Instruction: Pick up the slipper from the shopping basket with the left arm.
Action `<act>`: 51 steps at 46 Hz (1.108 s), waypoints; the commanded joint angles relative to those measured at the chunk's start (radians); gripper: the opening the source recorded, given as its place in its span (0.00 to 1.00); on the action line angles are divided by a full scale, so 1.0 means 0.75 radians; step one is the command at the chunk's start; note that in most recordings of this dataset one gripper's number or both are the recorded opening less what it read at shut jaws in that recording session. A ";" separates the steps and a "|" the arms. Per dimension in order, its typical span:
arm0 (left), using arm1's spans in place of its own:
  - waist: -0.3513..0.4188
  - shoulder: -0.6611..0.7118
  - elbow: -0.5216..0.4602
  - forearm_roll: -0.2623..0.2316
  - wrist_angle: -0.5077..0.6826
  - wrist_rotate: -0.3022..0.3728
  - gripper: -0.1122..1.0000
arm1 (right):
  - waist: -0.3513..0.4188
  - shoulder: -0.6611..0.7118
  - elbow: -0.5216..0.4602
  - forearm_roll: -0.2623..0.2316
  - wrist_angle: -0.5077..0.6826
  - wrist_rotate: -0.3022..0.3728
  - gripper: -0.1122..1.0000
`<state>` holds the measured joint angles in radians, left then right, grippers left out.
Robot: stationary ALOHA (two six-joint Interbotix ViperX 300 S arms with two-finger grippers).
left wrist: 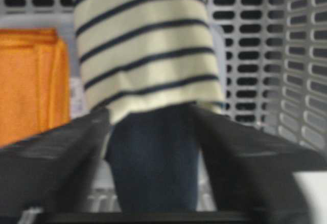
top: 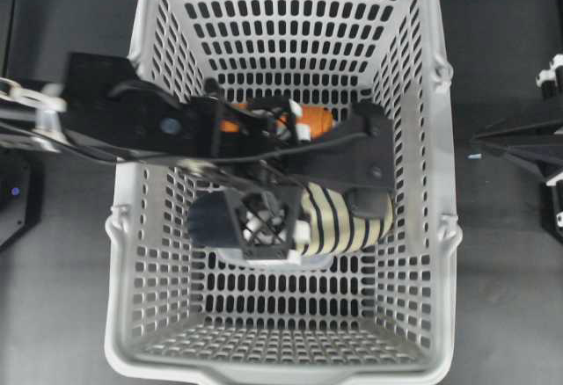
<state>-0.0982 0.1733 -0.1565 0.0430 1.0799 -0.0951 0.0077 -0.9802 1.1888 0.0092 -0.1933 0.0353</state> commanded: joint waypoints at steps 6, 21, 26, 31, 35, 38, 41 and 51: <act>-0.006 0.086 -0.076 0.004 0.004 -0.012 0.92 | 0.000 -0.002 -0.008 0.006 -0.006 0.002 0.10; -0.010 0.202 -0.020 0.004 -0.002 -0.027 0.92 | 0.000 -0.002 0.006 0.006 -0.008 0.002 0.10; -0.006 0.202 0.018 0.004 -0.025 -0.029 0.91 | 0.000 -0.002 0.008 0.006 -0.006 0.002 0.10; -0.004 0.192 0.055 0.004 -0.061 -0.018 0.87 | 0.000 0.000 0.014 0.006 -0.006 0.002 0.10; -0.004 0.188 0.055 0.004 -0.059 -0.008 0.72 | 0.000 -0.002 0.016 0.006 -0.006 0.002 0.10; -0.006 0.184 0.041 0.004 -0.059 -0.004 0.56 | 0.000 -0.002 0.016 0.006 -0.006 0.002 0.10; -0.008 0.172 0.014 0.004 -0.059 0.006 0.37 | 0.000 -0.002 0.018 0.006 -0.006 0.002 0.10; -0.022 0.131 -0.139 0.004 -0.020 0.102 0.14 | 0.002 -0.002 0.020 0.006 -0.006 0.002 0.10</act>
<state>-0.1043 0.3175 -0.1856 0.0430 1.0477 -0.0368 0.0077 -0.9863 1.2088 0.0107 -0.1933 0.0353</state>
